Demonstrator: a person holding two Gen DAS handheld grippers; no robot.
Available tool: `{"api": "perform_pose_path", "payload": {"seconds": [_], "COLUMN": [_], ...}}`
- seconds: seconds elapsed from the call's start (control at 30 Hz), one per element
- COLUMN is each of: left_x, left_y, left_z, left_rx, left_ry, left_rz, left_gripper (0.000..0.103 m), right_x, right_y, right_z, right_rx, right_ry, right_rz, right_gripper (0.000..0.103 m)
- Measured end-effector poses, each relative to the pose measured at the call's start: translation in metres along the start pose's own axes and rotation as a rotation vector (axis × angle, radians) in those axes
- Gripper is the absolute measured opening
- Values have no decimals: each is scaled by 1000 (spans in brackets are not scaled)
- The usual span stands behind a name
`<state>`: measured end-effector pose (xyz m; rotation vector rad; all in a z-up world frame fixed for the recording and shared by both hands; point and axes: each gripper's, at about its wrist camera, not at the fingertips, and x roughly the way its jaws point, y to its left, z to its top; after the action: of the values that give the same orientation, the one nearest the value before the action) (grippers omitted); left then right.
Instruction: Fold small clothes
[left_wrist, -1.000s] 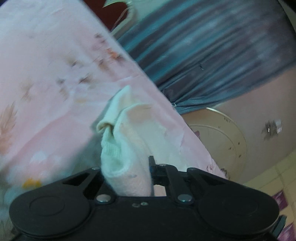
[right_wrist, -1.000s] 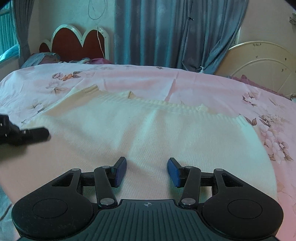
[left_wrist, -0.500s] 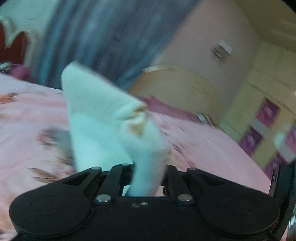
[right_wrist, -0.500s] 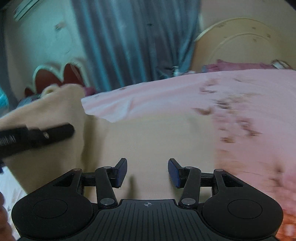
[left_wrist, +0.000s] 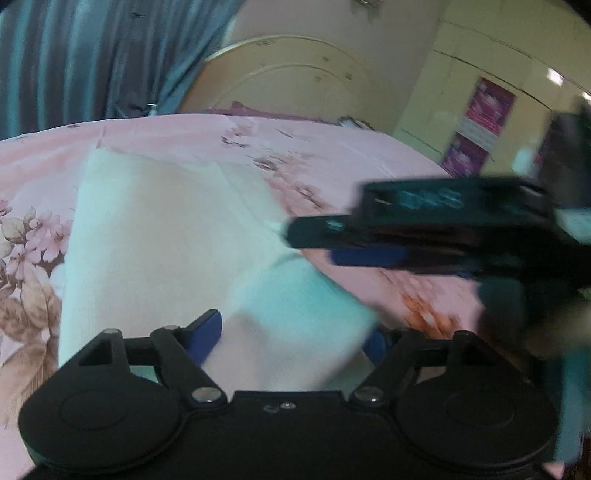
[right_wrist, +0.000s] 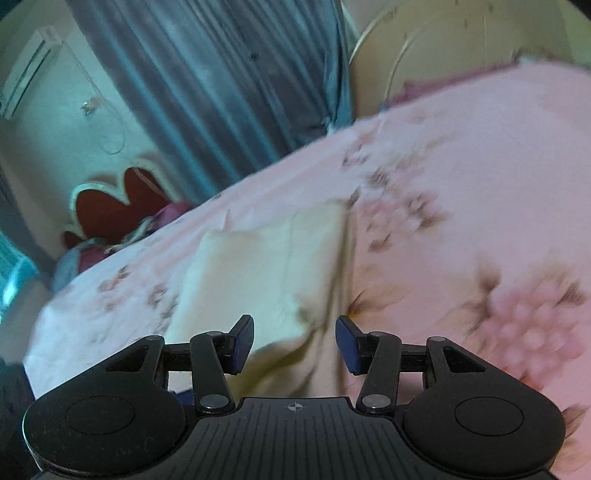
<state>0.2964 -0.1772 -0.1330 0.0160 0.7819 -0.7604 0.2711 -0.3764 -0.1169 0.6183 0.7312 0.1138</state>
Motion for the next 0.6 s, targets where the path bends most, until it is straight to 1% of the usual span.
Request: {"api": "perform_pose_path", "payload": {"seconds": [0.1,0.17,0.23,0.37,0.47,0.5,0.53,0.57,0.6], "left_x": [-22,-38,-56,-78,-78,-76,-74,-69,-67], "left_y": [7,15,26,48,65,70,74,78,80], "left_z": [-9,-13,-16,-11,-4,0,4,8,10], "left_rx": [1,-29,-68,-140,-170,-181,-187,-193,-200], "left_ry": [15,3,-16,-79,-98,-104,-105,-104,-109], "left_rz": [-26,-35,-29,56,126,147,161,185,200], "left_gripper": [77,76,76,76,76,76,76,75,75], "right_x": [3,7,13,33,42,44,46,47,47], "right_y": [-6,-11,-16,-25,-22,-20,-18,-16,-13], "right_z": [-4,-4,-2,9,17,18,19,21,23], "right_rx": [57,95,107,152,110,93,70,44,21], "right_ry": [48,71,73,59,48,45,40,44,43], "right_rz": [32,63,58,63,44,35,19,6,2], "right_gripper": [49,49,49,48,48,45,33,14,14]}}
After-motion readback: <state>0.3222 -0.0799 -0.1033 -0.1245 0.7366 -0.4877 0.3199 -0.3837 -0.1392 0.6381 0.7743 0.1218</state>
